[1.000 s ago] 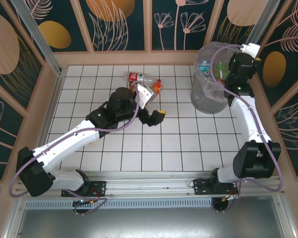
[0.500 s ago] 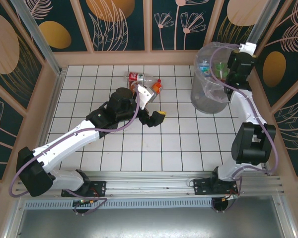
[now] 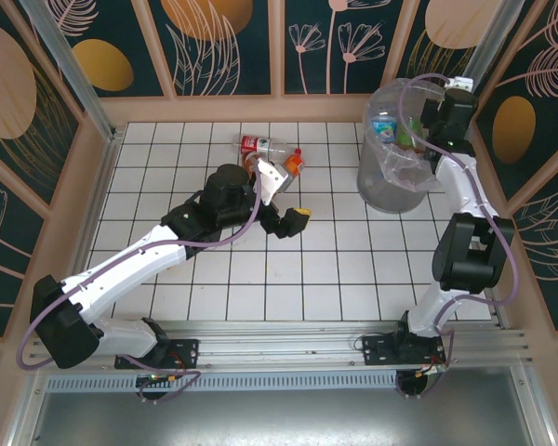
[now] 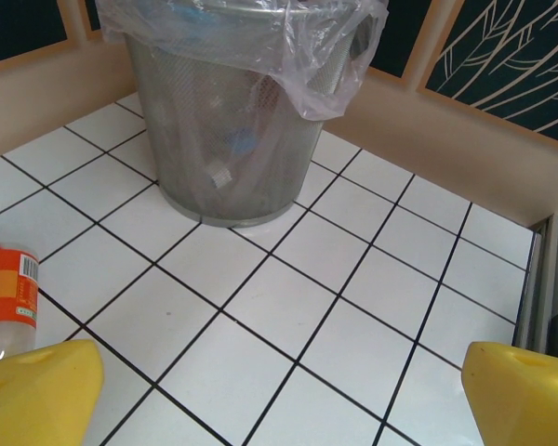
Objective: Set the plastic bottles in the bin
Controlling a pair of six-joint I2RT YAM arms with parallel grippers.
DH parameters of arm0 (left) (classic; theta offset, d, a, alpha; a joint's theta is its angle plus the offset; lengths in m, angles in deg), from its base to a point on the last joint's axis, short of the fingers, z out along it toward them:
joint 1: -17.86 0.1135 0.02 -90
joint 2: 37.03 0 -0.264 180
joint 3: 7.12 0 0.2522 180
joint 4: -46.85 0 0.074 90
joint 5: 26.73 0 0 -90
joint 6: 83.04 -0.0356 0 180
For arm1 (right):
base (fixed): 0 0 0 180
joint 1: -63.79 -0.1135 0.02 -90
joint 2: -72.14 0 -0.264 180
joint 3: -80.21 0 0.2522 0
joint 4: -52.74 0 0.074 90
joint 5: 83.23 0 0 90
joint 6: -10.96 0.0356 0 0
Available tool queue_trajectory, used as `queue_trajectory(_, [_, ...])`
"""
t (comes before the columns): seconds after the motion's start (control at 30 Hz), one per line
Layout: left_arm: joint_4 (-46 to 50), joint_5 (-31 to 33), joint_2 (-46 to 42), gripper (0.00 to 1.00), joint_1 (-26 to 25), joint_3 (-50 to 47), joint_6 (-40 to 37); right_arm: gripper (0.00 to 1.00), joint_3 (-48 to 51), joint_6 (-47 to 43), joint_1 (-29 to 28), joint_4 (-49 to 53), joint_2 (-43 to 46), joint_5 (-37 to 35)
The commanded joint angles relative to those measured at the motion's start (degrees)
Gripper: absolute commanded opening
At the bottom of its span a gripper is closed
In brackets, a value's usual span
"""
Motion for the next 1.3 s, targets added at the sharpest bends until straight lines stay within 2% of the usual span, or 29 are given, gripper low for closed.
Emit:
queue_trajectory(0.0, [0.2,-1.2,-1.2,0.99,-0.1,-0.7,-0.5,0.66,-1.9,0.5,-0.5,7.4,-1.8,4.3])
queue_trajectory(0.2, [0.2,-1.4,-0.8,0.99,-0.1,-0.5,-0.3,0.66,-6.8,-1.9,-0.4,15.8,-4.0,4.1])
queue_trajectory(0.3, [0.2,-1.5,-0.5,0.99,-0.1,-0.3,0.0,0.69,-8.3,-2.0,-0.5,18.1,-5.2,5.0])
queue_trajectory(0.5, [0.6,-1.1,-0.8,0.99,-0.1,-0.3,-0.1,0.84,-10.9,0.0,-0.6,19.5,-5.0,5.8])
queue_trajectory(0.77, [0.6,-1.2,-1.2,0.99,-0.1,-0.2,0.1,0.86,-15.7,2.7,-0.5,21.6,-2.6,5.2])
queue_trajectory(0.97, [0.2,2.0,-1.7,0.99,-0.1,-0.4,1.3,0.86,-14.4,4.9,-0.6,21.4,1.6,6.1])
queue_trajectory(1.27, [0.9,4.9,-0.5,0.99,0.0,-1.1,4.2,0.86,-3.7,9.5,-1.6,18.1,14.4,12.1])
